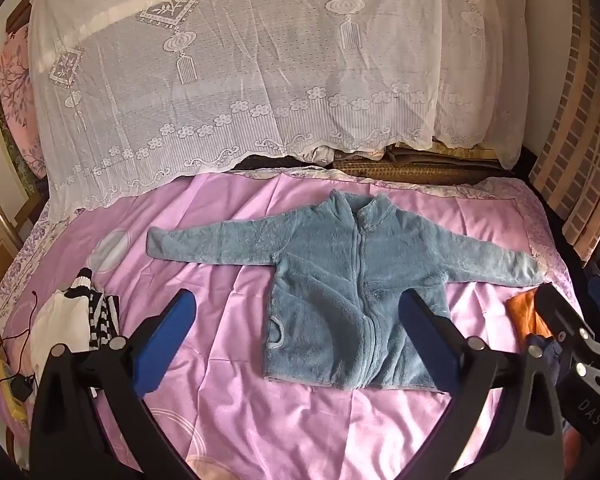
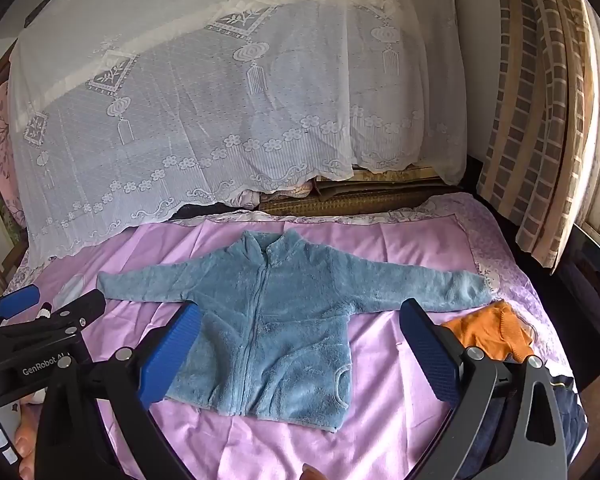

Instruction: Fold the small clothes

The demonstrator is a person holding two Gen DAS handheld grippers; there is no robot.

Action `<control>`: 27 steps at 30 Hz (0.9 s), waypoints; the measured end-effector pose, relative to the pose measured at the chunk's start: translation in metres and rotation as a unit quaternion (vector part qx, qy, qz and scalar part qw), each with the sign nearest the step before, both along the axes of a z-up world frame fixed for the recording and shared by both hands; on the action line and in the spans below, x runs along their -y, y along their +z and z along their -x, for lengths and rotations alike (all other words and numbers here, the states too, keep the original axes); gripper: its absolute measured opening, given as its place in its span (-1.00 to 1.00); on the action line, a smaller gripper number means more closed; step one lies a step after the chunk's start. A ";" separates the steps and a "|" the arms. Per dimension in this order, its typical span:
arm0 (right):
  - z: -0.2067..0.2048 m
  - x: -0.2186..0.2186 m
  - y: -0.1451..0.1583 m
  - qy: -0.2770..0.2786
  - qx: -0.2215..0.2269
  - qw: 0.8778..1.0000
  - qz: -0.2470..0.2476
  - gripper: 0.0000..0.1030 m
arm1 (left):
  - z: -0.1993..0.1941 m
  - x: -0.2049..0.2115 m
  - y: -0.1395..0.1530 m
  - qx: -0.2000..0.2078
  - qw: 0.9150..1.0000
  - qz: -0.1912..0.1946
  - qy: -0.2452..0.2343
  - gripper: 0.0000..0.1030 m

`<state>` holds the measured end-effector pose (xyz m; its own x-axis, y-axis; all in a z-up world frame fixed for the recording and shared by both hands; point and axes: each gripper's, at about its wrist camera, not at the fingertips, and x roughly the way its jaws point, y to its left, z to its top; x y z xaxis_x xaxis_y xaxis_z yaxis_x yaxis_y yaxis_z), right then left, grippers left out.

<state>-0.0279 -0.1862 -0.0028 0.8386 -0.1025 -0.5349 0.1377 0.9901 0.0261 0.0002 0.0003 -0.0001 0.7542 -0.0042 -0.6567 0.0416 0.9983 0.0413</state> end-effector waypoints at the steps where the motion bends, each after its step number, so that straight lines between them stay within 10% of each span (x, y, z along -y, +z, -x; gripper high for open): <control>1: 0.000 0.000 0.000 0.000 0.001 1.000 0.000 0.93 | 0.000 0.000 0.000 0.000 1.000 -0.002 0.000 0.92; 27: -0.001 0.006 0.006 0.000 -0.001 1.000 -0.002 0.93 | -0.003 -0.006 -0.007 -0.010 1.000 -0.007 0.010 0.92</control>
